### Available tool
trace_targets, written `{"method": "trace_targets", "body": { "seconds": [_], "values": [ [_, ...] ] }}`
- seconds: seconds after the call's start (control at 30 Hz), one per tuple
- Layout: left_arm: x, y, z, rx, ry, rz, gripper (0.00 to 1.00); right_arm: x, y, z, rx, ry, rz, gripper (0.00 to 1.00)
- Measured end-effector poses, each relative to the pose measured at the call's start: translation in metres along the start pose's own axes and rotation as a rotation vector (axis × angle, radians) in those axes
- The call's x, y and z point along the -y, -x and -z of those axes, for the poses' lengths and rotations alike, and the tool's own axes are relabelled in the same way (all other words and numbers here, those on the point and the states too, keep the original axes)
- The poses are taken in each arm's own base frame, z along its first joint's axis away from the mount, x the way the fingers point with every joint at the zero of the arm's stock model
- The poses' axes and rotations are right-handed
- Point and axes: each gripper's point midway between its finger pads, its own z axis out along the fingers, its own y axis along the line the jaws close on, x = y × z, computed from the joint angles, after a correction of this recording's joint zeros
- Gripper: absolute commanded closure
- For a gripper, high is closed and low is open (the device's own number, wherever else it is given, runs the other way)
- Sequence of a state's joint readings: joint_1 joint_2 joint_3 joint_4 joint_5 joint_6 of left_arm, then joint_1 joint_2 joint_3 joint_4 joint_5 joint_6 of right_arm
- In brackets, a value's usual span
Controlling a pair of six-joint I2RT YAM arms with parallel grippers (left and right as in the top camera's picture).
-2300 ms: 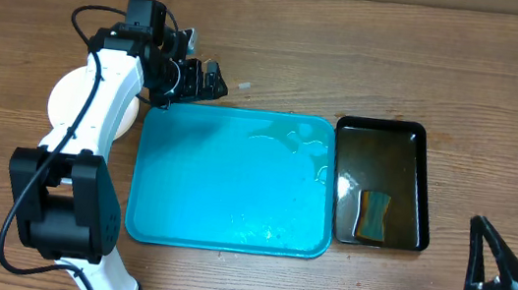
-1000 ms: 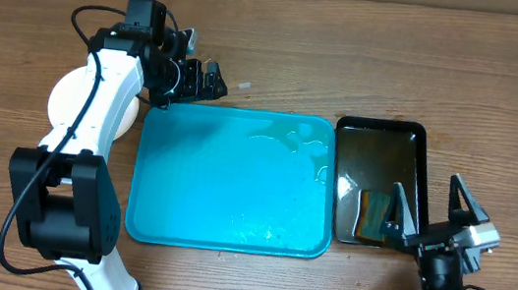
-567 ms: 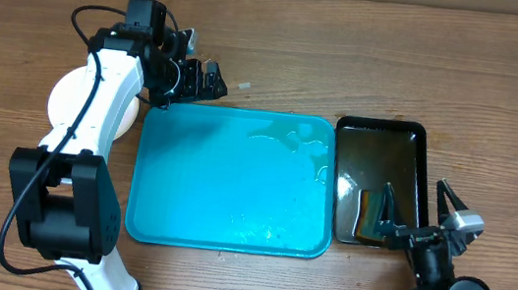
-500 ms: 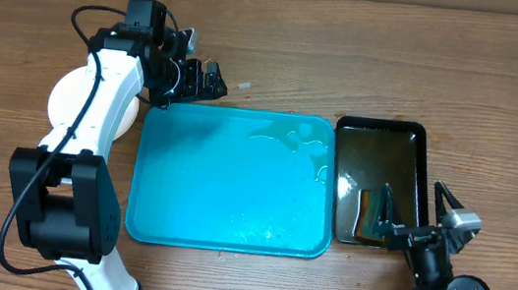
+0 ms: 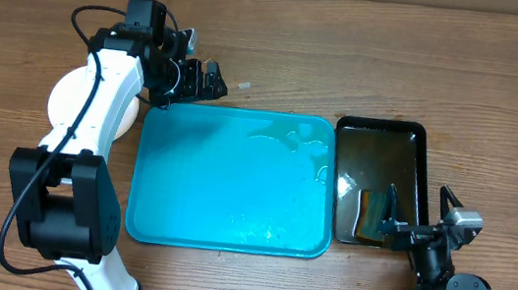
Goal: Clean dirty plates on tray and stack at the side
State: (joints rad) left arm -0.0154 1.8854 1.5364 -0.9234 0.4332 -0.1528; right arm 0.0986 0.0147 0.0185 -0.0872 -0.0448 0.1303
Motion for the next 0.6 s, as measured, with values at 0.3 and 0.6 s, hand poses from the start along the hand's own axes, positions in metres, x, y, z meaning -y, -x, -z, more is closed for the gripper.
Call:
{"method": "trace_targets", "body": {
  "seconds": [0.3,0.6],
  "values": [
    [0.0000,0.0000,0.0000,0.000,0.000,0.000,0.00,0.0018,0.0003,0.0000,0.002,-0.011,0.007,0.00],
    [0.0000,0.0000,0.0000,0.000,0.000,0.000,0.00,0.0012,0.0002,0.0000,0.001,-0.007,0.102,0.00]
  ]
}}
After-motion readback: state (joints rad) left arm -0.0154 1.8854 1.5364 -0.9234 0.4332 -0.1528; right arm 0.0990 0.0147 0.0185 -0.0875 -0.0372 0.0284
